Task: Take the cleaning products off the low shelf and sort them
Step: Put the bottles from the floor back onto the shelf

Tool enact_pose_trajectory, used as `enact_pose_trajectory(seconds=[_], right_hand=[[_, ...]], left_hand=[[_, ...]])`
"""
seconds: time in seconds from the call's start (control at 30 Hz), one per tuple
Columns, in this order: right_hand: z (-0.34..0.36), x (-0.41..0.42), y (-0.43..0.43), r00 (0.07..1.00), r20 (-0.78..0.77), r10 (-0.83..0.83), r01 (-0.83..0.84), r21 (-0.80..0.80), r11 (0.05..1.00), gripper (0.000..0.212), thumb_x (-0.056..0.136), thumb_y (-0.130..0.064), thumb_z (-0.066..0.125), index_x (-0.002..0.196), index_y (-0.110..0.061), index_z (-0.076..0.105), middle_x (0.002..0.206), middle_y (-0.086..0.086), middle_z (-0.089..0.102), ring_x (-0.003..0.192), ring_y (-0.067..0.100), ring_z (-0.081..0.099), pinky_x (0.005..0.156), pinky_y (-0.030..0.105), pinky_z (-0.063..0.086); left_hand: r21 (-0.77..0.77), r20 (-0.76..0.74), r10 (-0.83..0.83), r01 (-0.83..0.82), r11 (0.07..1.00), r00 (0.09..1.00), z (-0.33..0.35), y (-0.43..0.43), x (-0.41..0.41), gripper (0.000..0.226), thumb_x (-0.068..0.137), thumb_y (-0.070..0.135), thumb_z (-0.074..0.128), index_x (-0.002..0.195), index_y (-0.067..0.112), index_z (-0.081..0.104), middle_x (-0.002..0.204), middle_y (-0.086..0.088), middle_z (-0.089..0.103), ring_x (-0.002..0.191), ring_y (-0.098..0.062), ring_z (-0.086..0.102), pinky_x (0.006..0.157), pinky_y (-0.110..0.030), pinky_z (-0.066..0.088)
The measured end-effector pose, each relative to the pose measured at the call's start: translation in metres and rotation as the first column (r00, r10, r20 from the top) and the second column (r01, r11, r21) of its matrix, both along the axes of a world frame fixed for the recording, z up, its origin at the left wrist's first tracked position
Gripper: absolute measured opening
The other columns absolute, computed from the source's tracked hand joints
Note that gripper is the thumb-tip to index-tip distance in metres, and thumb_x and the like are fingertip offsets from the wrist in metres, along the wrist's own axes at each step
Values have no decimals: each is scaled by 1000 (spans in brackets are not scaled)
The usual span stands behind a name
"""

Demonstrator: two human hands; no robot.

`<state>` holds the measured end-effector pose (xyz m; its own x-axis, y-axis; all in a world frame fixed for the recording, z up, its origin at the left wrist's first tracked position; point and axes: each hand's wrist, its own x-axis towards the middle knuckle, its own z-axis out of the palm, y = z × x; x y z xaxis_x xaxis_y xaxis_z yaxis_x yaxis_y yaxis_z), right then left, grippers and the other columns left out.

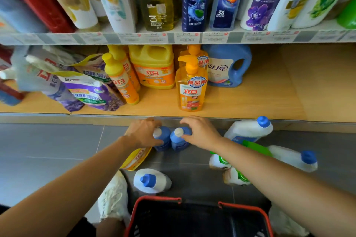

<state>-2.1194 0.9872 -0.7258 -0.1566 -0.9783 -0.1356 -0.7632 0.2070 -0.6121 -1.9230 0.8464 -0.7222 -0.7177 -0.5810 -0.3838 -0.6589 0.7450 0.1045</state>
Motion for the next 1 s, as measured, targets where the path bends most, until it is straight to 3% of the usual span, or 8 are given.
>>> enact_pose_trajectory(seconds=[0.07, 0.13, 0.37, 0.5, 0.6, 0.73, 0.87, 1.0], right_hand=[[-7, 9, -7, 990, -74, 124, -113, 130, 985, 65, 82, -24, 80, 141, -15, 55, 137, 5, 58, 124, 24, 52, 102, 35, 43], [-14, 17, -14, 975, -128, 183, -155, 202, 967, 67, 86, -23, 78, 146, -17, 50, 137, 6, 53, 127, 27, 45, 105, 40, 41], [-11, 13, -19, 931, -258, 259, -210, 204, 956, 30, 84, -21, 78, 108, -7, 67, 107, 9, 55, 107, 28, 53, 83, 36, 42], [12, -12, 1, 963, -201, 182, -156, 137, 978, 24, 83, -29, 78, 95, -11, 68, 94, 2, 50, 99, 29, 57, 71, 29, 28], [51, -33, 9, 970, -188, 155, -147, 60, 987, 29, 81, -37, 80, 98, -14, 72, 95, 1, 59, 92, 21, 56, 70, 28, 30], [114, -70, 20, 978, -189, 87, -101, -69, 992, 21, 79, -35, 81, 78, -20, 67, 72, -9, 46, 71, 14, 48, 62, 31, 27], [158, -113, 35, 964, -265, -22, -15, -138, 990, 21, 78, -34, 81, 78, -16, 70, 69, -7, 48, 69, 19, 51, 64, 39, 41], [173, -149, 47, 953, -267, -143, 97, -178, 979, 20, 77, -31, 83, 82, -14, 74, 76, 2, 55, 74, 26, 56, 69, 44, 47]], left_hand=[[-71, 46, -28, 32, 997, 999, -7, 2, -1, 51, 78, 58, 71, 121, 33, 59, 118, 3, 66, 103, -23, 64, 80, -35, 53], [-138, 63, -20, 28, 990, 998, -13, 2, -2, 40, 79, 57, 70, 110, 33, 62, 108, 3, 70, 96, -22, 65, 74, -32, 49], [-161, 43, -36, 43, 986, 998, -23, 3, 2, 50, 87, 63, 63, 128, 34, 60, 114, 0, 70, 104, -24, 65, 75, -33, 41], [-94, -3, -95, 94, 991, 995, -4, 11, -7, 51, 91, 57, 63, 135, 32, 57, 118, -3, 70, 107, -25, 63, 76, -31, 39], [-51, -80, -178, 174, 983, 981, 34, 17, -23, 49, 94, 53, 61, 137, 29, 57, 119, -3, 71, 108, -25, 62, 82, -32, 42], [-93, -189, -275, 261, 961, 943, 95, 28, -52, 42, 94, 49, 63, 130, 26, 61, 114, -2, 73, 104, -27, 65, 79, -32, 43], [-182, -335, -347, 302, 936, 876, 143, 41, -84, 41, 93, 44, 67, 128, 24, 64, 109, -5, 73, 99, -28, 65, 72, -32, 41], [-291, -304, -413, 330, 898, 859, 162, 58, -117, 39, 95, 48, 61, 129, 30, 60, 104, -6, 72, 96, -32, 65, 64, -31, 32]])
